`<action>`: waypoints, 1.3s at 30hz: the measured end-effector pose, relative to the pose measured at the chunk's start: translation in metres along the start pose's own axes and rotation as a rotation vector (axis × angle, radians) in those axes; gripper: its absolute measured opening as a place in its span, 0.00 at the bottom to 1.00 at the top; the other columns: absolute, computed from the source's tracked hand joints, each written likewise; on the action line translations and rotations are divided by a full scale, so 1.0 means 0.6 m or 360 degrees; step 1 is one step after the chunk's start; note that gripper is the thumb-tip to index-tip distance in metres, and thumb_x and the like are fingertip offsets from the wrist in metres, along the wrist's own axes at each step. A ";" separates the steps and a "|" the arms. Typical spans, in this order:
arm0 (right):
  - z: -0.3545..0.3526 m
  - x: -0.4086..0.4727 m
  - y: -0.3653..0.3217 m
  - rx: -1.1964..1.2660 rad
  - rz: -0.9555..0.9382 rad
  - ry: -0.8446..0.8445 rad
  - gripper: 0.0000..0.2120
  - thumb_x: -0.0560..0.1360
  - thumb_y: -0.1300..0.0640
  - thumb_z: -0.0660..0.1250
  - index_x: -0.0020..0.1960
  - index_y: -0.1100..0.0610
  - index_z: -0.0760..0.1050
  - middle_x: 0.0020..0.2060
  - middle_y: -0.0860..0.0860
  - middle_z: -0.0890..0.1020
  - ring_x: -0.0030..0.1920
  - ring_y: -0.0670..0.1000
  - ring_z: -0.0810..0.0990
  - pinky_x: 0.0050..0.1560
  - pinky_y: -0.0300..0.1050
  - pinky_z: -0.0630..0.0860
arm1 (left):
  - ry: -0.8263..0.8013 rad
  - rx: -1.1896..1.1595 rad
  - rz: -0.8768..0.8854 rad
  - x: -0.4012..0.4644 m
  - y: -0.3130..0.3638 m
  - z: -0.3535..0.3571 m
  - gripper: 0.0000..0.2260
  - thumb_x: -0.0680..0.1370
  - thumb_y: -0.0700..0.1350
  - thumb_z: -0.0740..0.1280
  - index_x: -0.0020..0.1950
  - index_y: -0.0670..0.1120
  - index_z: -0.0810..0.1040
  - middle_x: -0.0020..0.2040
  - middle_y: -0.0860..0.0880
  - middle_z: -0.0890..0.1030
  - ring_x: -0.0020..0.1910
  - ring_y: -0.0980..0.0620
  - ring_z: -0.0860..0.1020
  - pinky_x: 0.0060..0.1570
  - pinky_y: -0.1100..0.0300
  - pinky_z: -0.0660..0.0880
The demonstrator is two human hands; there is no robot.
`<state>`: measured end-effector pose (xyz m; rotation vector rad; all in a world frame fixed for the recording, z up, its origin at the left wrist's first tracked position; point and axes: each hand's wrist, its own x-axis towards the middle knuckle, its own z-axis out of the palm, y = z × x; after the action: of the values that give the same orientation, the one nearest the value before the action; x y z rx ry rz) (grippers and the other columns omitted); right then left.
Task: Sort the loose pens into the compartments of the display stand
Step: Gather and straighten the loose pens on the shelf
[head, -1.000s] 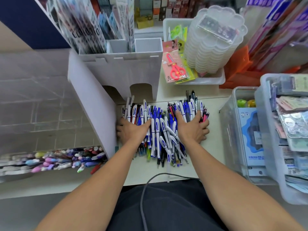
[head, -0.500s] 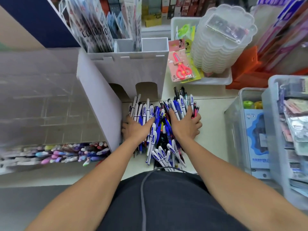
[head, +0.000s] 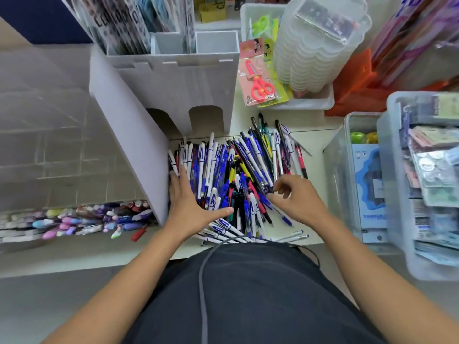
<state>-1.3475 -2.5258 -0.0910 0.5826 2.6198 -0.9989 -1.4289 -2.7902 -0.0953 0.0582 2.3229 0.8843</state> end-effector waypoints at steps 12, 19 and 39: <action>0.027 -0.024 0.073 -0.0802 -0.0158 -0.0894 0.18 0.62 0.55 0.80 0.45 0.50 0.74 0.43 0.45 0.74 0.43 0.50 0.74 0.41 0.45 0.72 | -0.0273 0.0344 0.0394 -0.036 -0.110 0.001 0.69 0.61 0.49 0.85 0.78 0.63 0.30 0.73 0.59 0.20 0.77 0.55 0.32 0.76 0.54 0.52; 0.034 -0.026 0.082 -0.0822 -0.0380 -0.0752 0.09 0.65 0.48 0.73 0.44 0.48 0.79 0.39 0.44 0.70 0.38 0.49 0.74 0.36 0.43 0.67 | -0.0215 0.0582 0.0486 -0.035 -0.127 0.014 0.65 0.65 0.49 0.83 0.79 0.61 0.31 0.77 0.52 0.23 0.80 0.45 0.34 0.72 0.52 0.58; 0.025 -0.004 0.066 -0.1129 -0.0642 -0.0684 0.13 0.79 0.42 0.66 0.51 0.53 0.78 0.45 0.46 0.65 0.50 0.52 0.74 0.37 0.46 0.67 | 0.0092 0.1335 0.1770 0.011 -0.134 0.027 0.36 0.63 0.31 0.79 0.68 0.53 0.79 0.63 0.44 0.76 0.58 0.43 0.70 0.58 0.49 0.68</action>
<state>-1.3254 -2.5100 -0.1235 -0.3032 2.4787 -0.1791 -1.4101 -2.8412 -0.1573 1.7908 2.4651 0.2507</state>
